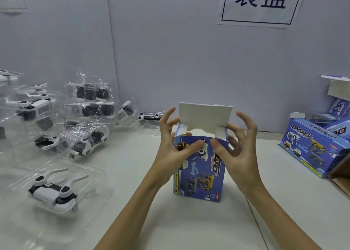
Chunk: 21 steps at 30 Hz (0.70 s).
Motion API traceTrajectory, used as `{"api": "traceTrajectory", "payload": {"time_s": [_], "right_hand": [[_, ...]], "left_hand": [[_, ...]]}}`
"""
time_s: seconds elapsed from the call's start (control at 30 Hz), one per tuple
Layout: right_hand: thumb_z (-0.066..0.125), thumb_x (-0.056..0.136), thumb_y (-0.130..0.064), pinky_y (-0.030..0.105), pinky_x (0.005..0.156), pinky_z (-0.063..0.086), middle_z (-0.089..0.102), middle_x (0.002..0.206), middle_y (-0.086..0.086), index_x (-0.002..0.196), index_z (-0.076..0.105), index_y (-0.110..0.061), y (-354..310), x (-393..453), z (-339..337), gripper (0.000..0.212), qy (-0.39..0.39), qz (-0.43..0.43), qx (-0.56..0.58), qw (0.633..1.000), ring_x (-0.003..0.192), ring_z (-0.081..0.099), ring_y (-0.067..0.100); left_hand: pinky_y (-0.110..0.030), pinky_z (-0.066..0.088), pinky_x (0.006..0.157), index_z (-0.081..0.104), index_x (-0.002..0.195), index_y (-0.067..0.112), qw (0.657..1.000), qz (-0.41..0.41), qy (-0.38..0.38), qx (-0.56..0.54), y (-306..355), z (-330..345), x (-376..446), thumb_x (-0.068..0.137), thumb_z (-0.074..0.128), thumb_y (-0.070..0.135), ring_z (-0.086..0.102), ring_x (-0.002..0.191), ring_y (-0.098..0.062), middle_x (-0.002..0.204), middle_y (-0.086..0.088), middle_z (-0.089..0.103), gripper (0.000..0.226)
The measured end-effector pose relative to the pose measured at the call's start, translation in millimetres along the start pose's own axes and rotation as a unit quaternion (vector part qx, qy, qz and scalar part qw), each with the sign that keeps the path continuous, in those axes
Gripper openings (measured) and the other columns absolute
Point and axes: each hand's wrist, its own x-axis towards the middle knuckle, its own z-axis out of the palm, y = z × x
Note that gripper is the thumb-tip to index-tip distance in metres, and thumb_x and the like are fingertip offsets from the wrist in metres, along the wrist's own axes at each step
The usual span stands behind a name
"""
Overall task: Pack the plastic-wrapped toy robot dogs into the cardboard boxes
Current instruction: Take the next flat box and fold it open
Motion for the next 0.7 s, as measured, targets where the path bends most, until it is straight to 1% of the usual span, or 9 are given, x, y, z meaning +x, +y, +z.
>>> {"api": "traceTrajectory", "payload": {"time_s": [0.03,0.1,0.2,0.27,0.33,0.43,0.5,0.6,0.7], "right_hand": [[0.084,0.081,-0.05,0.056,0.089,0.06,0.062,0.135,-0.009,0.144,0.042,-0.046,0.0,0.9,-1.3,0.076,-0.007,0.0,-0.01,1.0,0.121,0.067,0.028],[0.082,0.081,-0.053,0.055,0.086,0.062,0.063,0.134,-0.013,0.137,0.05,-0.045,1.5,1.0,-4.2,0.065,-0.015,0.001,-0.041,0.999,0.123,0.065,0.025],[0.074,0.089,-0.034,0.054,0.081,0.063,0.06,0.138,-0.013,0.121,0.052,-0.023,10.5,-1.1,-9.6,0.041,-0.028,-0.029,-0.081,0.996,0.13,0.061,0.022],[0.071,0.089,-0.023,0.047,0.079,0.064,0.058,0.141,-0.015,0.118,0.051,-0.017,15.0,-2.4,-13.1,0.036,-0.035,-0.051,-0.101,0.993,0.133,0.058,0.019],[0.071,0.088,-0.023,0.043,0.079,0.065,0.057,0.143,-0.016,0.119,0.051,-0.016,17.3,-2.1,-16.1,0.038,-0.037,-0.061,-0.109,0.991,0.133,0.058,0.017],[0.071,0.091,-0.029,0.038,0.08,0.065,0.053,0.144,-0.022,0.131,0.047,-0.019,16.4,-4.7,-12.3,0.048,-0.047,-0.075,-0.106,0.99,0.131,0.06,0.014],[0.073,0.09,-0.03,0.038,0.076,0.066,0.051,0.137,-0.031,0.139,0.039,-0.026,14.3,-7.9,-5.8,0.06,-0.04,-0.072,-0.076,0.994,0.123,0.066,0.014],[0.076,0.087,-0.05,0.041,0.075,0.066,0.057,0.125,-0.033,0.122,0.04,-0.049,11.1,-8.3,-0.1,0.05,-0.02,-0.037,-0.075,0.996,0.11,0.073,0.019],[0.069,0.089,-0.05,0.034,0.075,0.066,0.055,0.13,-0.038,0.132,0.044,-0.05,7.8,-4.3,-2.6,0.05,-0.052,-0.058,-0.123,0.989,0.116,0.067,0.002]], "left_hand": [[-0.037,0.064,0.078,0.035,0.145,0.053,1.0,0.0,-0.009,0.008,-0.7,-1.4,1.1,0.082,0.087,0.019,0.075,0.107,-0.03,0.134,0.021,0.055,0.088],[-0.035,0.064,0.078,0.038,0.144,0.04,0.999,-0.005,-0.025,0.021,-2.6,-2.5,2.3,0.086,0.084,0.017,0.074,0.109,-0.026,0.132,0.016,0.06,0.077],[-0.032,0.064,0.076,0.045,0.122,0.015,0.998,0.032,-0.011,0.059,-7.3,-2.0,1.2,0.082,0.082,0.014,0.068,0.121,-0.022,0.134,0.005,0.056,0.054],[-0.033,0.064,0.075,0.046,0.117,0.012,0.997,0.047,-0.004,0.068,-7.0,-0.7,1.4,0.079,0.081,0.015,0.065,0.125,-0.019,0.137,0.001,0.052,0.052],[-0.033,0.065,0.075,0.046,0.118,0.013,0.996,0.05,-0.006,0.071,-6.8,-0.5,0.7,0.079,0.081,0.016,0.065,0.125,-0.017,0.137,0.003,0.053,0.052],[-0.031,0.064,0.076,0.042,0.134,0.02,0.996,0.051,-0.018,0.075,-10.2,0.4,-4.0,0.085,0.082,0.016,0.067,0.121,-0.011,0.132,0.022,0.057,0.064],[-0.029,0.063,0.079,0.033,0.146,0.029,0.996,0.057,-0.01,0.073,-11.9,3.9,-7.4,0.085,0.084,0.019,0.066,0.12,-0.005,0.135,0.033,0.051,0.079],[-0.031,0.064,0.078,0.033,0.141,0.027,0.996,0.042,0.034,0.067,-12.9,6.9,-6.5,0.078,0.086,0.025,0.07,0.118,-0.015,0.137,0.027,0.047,0.082],[-0.036,0.065,0.079,0.035,0.14,0.029,0.995,0.056,0.012,0.087,-21.1,0.4,-6.6,0.086,0.084,0.022,0.073,0.113,-0.024,0.135,0.016,0.058,0.073]]}}
